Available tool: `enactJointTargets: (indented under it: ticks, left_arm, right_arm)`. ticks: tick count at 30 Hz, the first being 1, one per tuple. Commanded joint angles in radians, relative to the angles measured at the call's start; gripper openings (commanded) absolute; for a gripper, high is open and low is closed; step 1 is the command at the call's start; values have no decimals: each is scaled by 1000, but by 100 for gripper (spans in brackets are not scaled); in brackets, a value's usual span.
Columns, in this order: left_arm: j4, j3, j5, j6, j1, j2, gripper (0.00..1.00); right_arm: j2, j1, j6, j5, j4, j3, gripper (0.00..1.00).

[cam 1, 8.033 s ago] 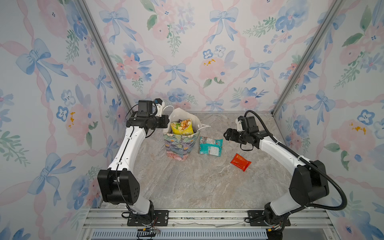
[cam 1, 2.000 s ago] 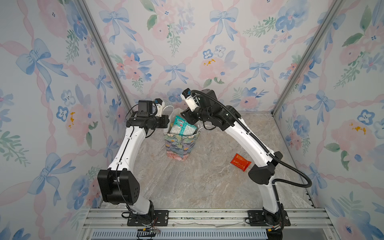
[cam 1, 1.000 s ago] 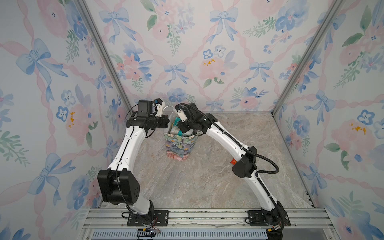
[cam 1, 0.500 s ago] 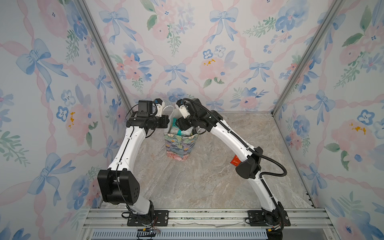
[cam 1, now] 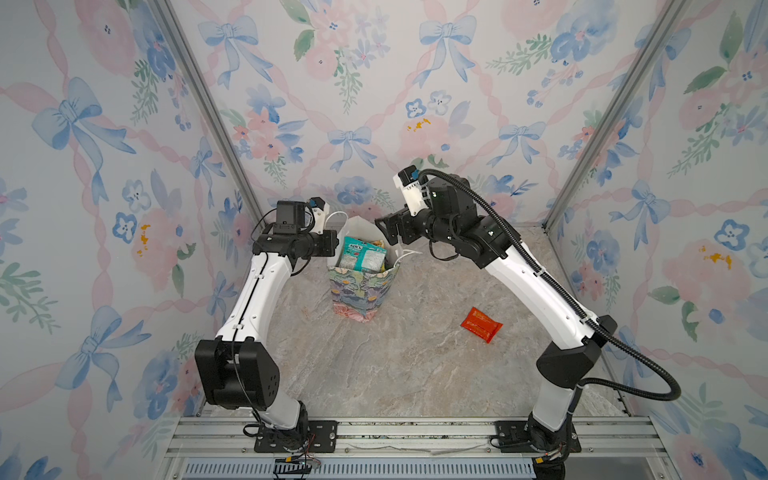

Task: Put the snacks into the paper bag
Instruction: 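Raise the right gripper and move it down to the red packet, then close the right gripper on the red packet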

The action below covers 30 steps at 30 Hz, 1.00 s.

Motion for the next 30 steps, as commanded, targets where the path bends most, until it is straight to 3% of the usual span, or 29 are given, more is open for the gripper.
enactJointTargets:
  ticks: [1, 7, 14, 19, 30]
  left_arm:
    - [-20, -16, -3, 22, 3, -22, 0]
    - [-20, -17, -5, 21, 3, -20, 0]
    - [-20, -17, -6, 21, 3, -14, 0]
    - [-20, -17, -6, 21, 3, -15, 0]
    - [-20, -17, -8, 21, 3, -14, 0]
  right_arm:
    - [-117, -74, 72, 49, 70, -220, 97]
    - [-376, -270, 235, 69, 145, -733, 97]
    - [-466, -456, 374, 74, 138, -1127, 97]
    - [-441, -524, 459, 12, 203, -1291, 97]
    - [-428, -527, 571, -55, 280, -1421, 98]
